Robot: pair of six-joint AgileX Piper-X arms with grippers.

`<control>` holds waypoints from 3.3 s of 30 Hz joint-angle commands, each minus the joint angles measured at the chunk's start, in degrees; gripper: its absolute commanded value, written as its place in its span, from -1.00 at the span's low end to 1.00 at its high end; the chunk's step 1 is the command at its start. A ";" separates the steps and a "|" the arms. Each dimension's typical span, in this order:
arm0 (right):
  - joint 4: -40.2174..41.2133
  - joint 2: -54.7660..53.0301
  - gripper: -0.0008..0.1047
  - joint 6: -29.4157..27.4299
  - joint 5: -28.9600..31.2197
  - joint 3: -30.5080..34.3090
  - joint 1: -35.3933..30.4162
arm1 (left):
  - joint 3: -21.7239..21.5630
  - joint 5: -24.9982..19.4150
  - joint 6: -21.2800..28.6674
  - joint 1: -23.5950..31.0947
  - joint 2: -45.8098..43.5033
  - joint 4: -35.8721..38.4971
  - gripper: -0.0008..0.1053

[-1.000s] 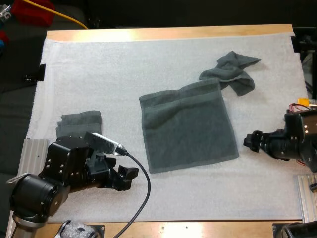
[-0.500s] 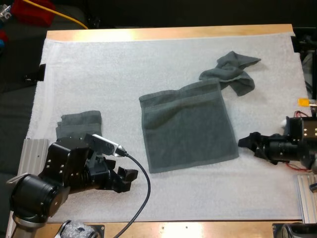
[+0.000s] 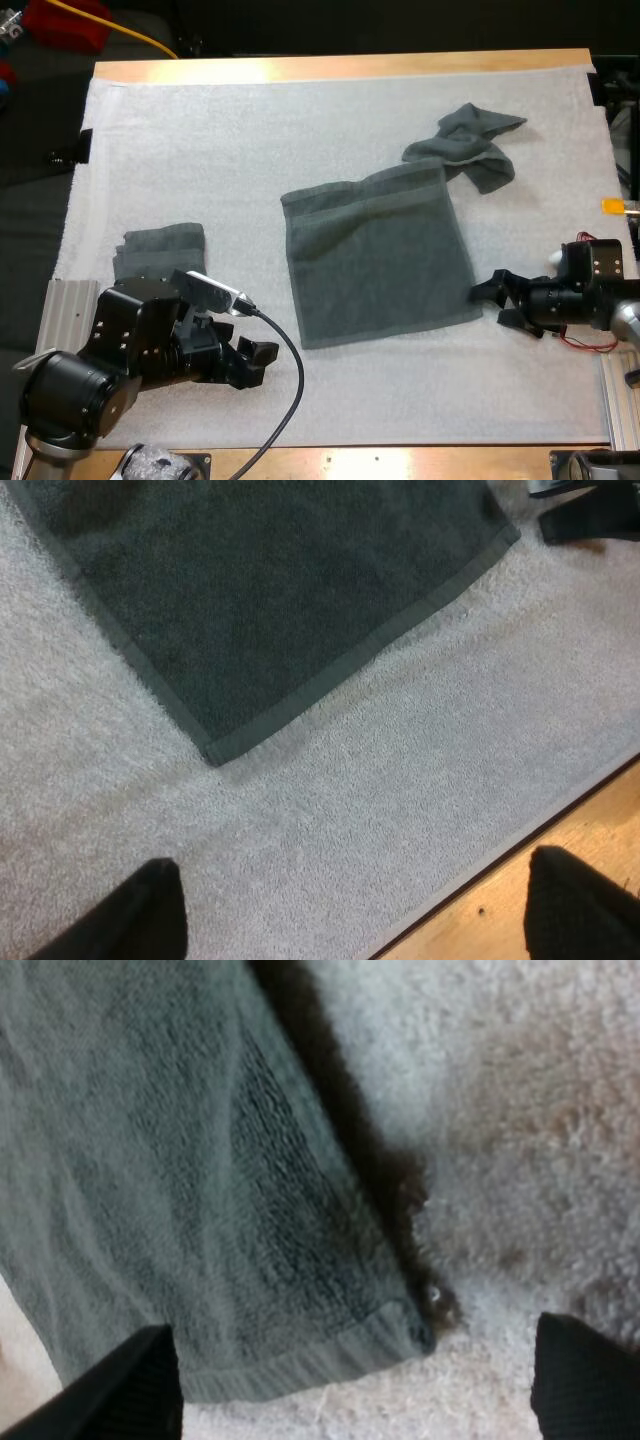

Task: Pick towel from pile, fold and stack

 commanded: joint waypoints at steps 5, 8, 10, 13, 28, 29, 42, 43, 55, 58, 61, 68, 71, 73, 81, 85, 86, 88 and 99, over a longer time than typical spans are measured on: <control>-1.26 2.50 0.34 -0.08 -3.16 -0.02 0.20 | -0.12 -0.10 0.08 -0.20 -0.04 0.08 0.28; -1.68 3.63 0.34 -0.06 -3.24 -0.02 0.91 | -0.12 -0.10 0.08 -0.20 -0.04 0.08 0.28; -2.15 4.55 0.34 -0.06 -3.24 -0.02 2.43 | -0.12 -0.10 0.08 -0.20 -0.04 0.08 0.28; -3.28 5.89 0.34 0.72 -2.92 -0.02 5.19 | -0.12 -0.10 0.08 -0.20 -0.04 0.08 0.28; -6.14 6.77 0.01 5.56 2.31 -0.02 8.16 | -0.12 -0.10 0.08 -0.20 -0.04 1.09 0.28; -6.08 6.77 -0.10 5.56 2.45 -0.02 8.16 | -0.12 -0.10 0.08 -0.20 0.06 1.09 0.28; -5.61 1.15 -0.97 5.43 8.92 -0.02 8.16 | 0.00 -0.10 0.08 -0.20 0.14 -0.39 0.34; -5.61 0.40 -0.97 5.43 8.92 -0.02 8.16 | 0.36 -0.10 0.08 -0.20 0.14 -1.04 0.34; -1.42 -1.99 -0.97 5.17 9.11 -0.02 8.16 | 15.47 5.86 -12.87 -0.20 0.14 -17.32 0.34; -0.78 -1.99 -0.97 5.07 9.11 -0.02 8.16 | 19.90 5.92 -16.46 -0.20 0.14 -22.52 0.34; -0.57 -1.99 -0.97 4.98 9.11 -0.02 8.16 | 23.82 5.83 -19.82 -0.20 0.14 -27.42 0.34; -0.44 -1.99 -0.97 4.98 9.11 -0.02 8.16 | 30.07 5.45 -25.53 -0.20 2.40 -36.63 0.33; -0.44 -1.99 -0.97 4.98 9.11 -0.02 8.16 | 30.61 5.54 -25.94 -0.20 6.08 -39.14 0.33; -0.44 -1.99 -0.97 4.98 9.11 -0.02 8.16 | 30.60 6.03 -25.94 -0.20 9.21 -41.12 0.33; -0.44 -1.99 -0.97 4.98 9.11 -0.02 8.16 | 30.60 7.65 -25.94 -0.20 22.21 -49.16 0.33; -0.44 -1.99 -0.97 4.98 9.11 -0.02 8.16 | 30.60 9.66 -25.94 -0.20 28.62 -52.47 0.33; -0.44 -1.99 -0.97 4.98 9.11 -0.02 8.16 | 30.60 10.34 -25.94 -0.20 29.82 -53.41 0.33; -0.44 -1.99 -0.97 4.98 9.11 -0.02 8.16 | 30.60 11.85 -25.94 -0.20 32.33 -55.19 0.33; -0.44 -1.99 -0.97 4.98 8.58 -0.02 8.16 | 30.54 19.14 -26.02 -0.20 38.45 -60.88 0.33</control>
